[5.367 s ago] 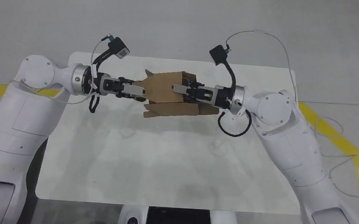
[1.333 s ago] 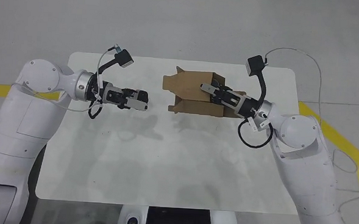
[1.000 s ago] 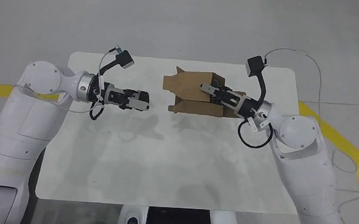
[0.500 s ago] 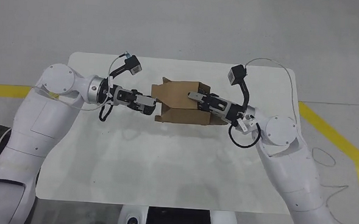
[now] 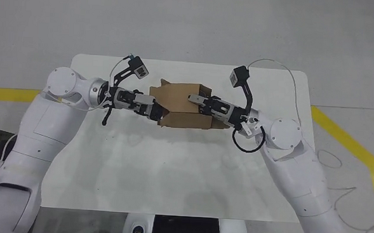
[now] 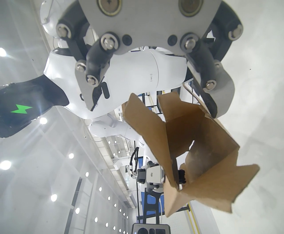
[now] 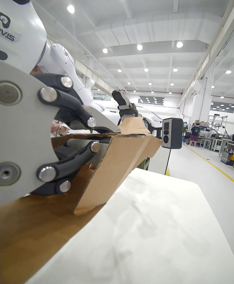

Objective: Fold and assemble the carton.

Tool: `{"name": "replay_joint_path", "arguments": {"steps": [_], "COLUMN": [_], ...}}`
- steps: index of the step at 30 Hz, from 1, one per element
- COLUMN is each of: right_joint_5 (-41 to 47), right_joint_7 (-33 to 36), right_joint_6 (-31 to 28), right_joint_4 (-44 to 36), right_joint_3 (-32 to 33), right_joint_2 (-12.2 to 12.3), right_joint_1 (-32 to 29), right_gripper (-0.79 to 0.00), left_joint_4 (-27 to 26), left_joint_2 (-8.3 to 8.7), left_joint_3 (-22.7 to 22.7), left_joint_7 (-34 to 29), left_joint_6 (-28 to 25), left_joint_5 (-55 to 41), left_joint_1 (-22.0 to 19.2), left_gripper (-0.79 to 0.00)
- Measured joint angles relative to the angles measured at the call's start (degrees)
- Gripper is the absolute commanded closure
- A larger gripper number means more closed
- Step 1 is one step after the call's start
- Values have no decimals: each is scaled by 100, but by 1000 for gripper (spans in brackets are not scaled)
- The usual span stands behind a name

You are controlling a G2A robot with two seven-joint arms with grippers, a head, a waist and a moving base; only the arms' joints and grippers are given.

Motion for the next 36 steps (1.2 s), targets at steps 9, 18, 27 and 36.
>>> {"name": "replay_joint_path", "arguments": {"steps": [9,18,27,36], "right_joint_5": [181,427,584,682], "right_joint_7": [126,271,375,213], "right_joint_6": [-23,-41,4,16], "right_joint_4": [2,25,47,140], "right_joint_3": [-164,-195,-261,-254], "right_joint_2": [-31,-45,-63,-83], "right_joint_1": [-21,-26,5,27], "right_gripper": [0,0,0,0], "left_joint_4": [34,146,150,216], "left_joint_2": [-16,-2,23,58], "left_joint_3": [62,29,2,-48], "left_joint_7": [4,4,4,4], "left_joint_6": [94,40,33,-36], "left_joint_5": [-379,-399,-462,-517], "left_joint_1": [-54,-135,-136,-129], "left_gripper": [-785,-785,-785,-785]}}
